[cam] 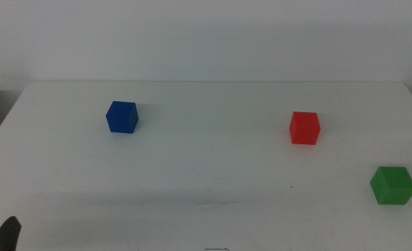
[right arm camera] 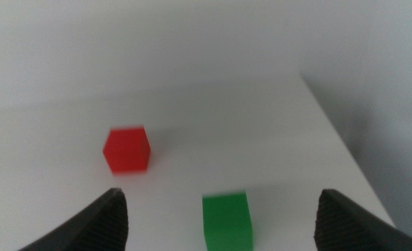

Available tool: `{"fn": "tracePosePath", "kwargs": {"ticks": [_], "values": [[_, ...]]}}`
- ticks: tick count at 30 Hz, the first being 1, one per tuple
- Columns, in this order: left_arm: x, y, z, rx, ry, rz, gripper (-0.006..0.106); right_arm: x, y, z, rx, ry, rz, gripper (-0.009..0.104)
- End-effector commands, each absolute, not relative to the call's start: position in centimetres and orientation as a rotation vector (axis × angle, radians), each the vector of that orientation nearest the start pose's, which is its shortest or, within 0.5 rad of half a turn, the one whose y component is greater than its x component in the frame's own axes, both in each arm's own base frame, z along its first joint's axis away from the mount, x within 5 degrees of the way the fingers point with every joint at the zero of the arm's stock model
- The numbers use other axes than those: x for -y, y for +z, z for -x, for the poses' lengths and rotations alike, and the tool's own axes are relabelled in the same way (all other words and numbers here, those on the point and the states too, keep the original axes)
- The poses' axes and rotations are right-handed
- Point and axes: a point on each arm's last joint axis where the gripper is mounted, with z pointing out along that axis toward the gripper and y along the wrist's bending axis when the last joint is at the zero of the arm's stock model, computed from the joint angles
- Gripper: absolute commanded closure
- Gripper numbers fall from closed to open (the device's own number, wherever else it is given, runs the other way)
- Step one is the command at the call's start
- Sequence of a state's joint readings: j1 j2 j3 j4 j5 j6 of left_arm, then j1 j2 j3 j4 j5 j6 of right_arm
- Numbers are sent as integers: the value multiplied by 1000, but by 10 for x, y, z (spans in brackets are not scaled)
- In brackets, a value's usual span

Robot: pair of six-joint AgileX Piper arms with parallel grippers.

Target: Stack red cubes first, then green, then blue cubes in a specific spot.

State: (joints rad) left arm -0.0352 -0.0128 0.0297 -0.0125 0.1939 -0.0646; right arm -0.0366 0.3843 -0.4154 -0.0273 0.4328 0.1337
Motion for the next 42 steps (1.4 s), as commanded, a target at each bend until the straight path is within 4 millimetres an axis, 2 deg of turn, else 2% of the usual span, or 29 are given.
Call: {"fn": "tracePosePath", "kwargs": {"ticks": [1, 3, 9, 17, 25, 29, 33, 42], "values": [[2, 195, -55, -1597, -102, 40, 12, 4, 313, -93, -1910, 32, -133, 1], [2, 195, -55, -1597, -102, 40, 12, 2, 323, -95, -2025, 61, -133, 1], [2, 195, -55, -1597, -102, 40, 12, -12, 354, -120, -2176, 107, 10, 1], [2, 195, -55, -1597, -102, 40, 12, -35, 369, -169, -2420, 128, 129, 1], [2, 195, -55, -1597, -102, 40, 12, -57, 369, -221, -2477, 220, 148, 1], [2, 195, -55, -1597, -102, 40, 12, -62, 373, -245, -2474, 208, 196, 1], [2, 195, -55, -1597, -102, 40, 12, -69, 372, -272, -2494, 218, 154, 1], [2, 195, -55, -1597, -102, 40, 12, -85, 340, -343, -2615, 211, 92, 1]]}}
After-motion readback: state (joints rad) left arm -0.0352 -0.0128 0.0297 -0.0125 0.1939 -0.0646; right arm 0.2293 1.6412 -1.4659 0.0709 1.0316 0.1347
